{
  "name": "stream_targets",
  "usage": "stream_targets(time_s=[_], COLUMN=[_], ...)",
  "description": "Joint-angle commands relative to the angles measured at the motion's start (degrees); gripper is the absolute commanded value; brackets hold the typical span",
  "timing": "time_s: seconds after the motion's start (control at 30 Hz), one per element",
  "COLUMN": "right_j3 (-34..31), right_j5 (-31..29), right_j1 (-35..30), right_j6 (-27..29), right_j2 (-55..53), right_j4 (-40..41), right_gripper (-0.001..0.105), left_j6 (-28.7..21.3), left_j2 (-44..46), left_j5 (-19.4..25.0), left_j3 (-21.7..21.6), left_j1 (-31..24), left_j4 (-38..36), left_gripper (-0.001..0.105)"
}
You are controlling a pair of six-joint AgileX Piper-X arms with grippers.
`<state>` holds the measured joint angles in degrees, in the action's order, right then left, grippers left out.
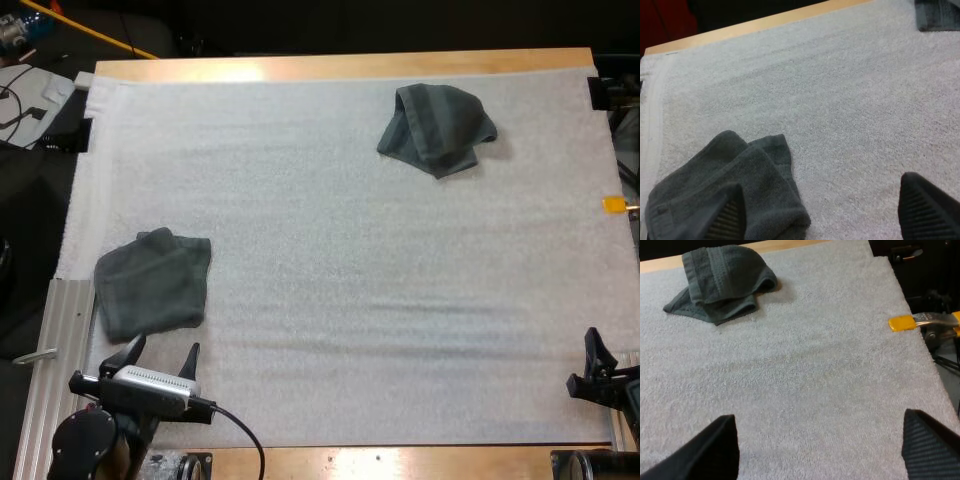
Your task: Pick towel from pile, fold and stack
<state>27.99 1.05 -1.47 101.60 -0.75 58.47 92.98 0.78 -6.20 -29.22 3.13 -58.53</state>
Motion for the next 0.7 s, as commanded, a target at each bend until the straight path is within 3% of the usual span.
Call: stream_targets(time_s=[0.0,0.67], right_j3=[0.31,0.13], right_j5=[-0.14,-0.14], right_j1=[0.17,-0.04], right_j6=[0.07,0.16], right_j2=[-2.21,-2.36], right_j4=[-0.77,-0.65], right_gripper=[0.067,0.066], left_j6=[0.50,0.29], left_j2=[8.26,7.85], left_j5=[-0.07,-0.06], left_j3=[-0.31,-0.24], left_j1=[0.13,0.30], left_j4=[0.50,0.71], left_gripper=[0.062,0.062])
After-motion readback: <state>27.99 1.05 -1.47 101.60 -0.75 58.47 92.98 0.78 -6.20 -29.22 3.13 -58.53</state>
